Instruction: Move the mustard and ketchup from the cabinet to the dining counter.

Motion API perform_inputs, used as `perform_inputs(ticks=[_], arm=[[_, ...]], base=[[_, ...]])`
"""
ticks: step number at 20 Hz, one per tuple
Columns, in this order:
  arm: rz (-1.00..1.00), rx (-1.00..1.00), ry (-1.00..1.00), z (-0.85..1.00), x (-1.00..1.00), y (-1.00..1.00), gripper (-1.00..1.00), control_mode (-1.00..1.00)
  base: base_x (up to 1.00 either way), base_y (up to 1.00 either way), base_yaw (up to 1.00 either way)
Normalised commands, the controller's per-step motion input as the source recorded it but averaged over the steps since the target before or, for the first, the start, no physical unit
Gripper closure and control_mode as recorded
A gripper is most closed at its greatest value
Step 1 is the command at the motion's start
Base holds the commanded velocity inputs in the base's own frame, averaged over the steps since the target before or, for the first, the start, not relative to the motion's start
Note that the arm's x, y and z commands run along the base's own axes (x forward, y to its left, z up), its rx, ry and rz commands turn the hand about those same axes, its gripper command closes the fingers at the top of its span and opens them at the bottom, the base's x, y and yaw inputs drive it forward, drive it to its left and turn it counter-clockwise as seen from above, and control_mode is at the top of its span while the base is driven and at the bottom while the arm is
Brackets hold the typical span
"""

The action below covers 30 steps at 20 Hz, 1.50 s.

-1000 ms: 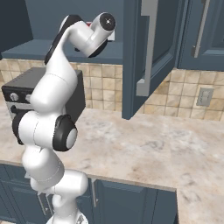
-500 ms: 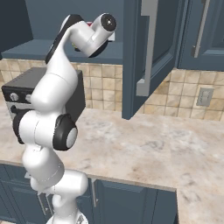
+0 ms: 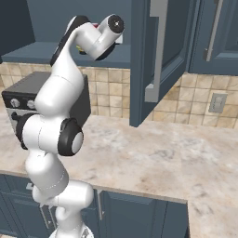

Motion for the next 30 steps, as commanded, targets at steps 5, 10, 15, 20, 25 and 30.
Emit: perform_inputs(ticks=[5, 10, 15, 20, 25, 30], arm=[[0.00, 0.00, 0.01, 0.00, 0.13, 0.00, -1.00, -1.00], [0.01, 0.00, 0.00, -0.01, 0.08, 0.00, -1.00, -1.00], [0.01, 0.00, 0.00, -0.04, 0.05, 0.05, -1.00, -1.00], [0.02, 0.00, 0.00, -0.05, 0.03, 0.10, 1.00, -1.00], [0.03, 0.03, 0.00, 0.00, -0.06, 0.02, 1.00, -1.00], [0.03, 0.06, 0.00, 0.00, -0.30, -0.11, 1.00, -1.00]], base=[[0.00, 0.00, 0.00], [0.00, 0.00, 0.00], [0.00, 0.00, 0.00], [0.00, 0.00, 0.00], [0.00, 0.00, 0.00], [0.00, 0.00, 0.00]])
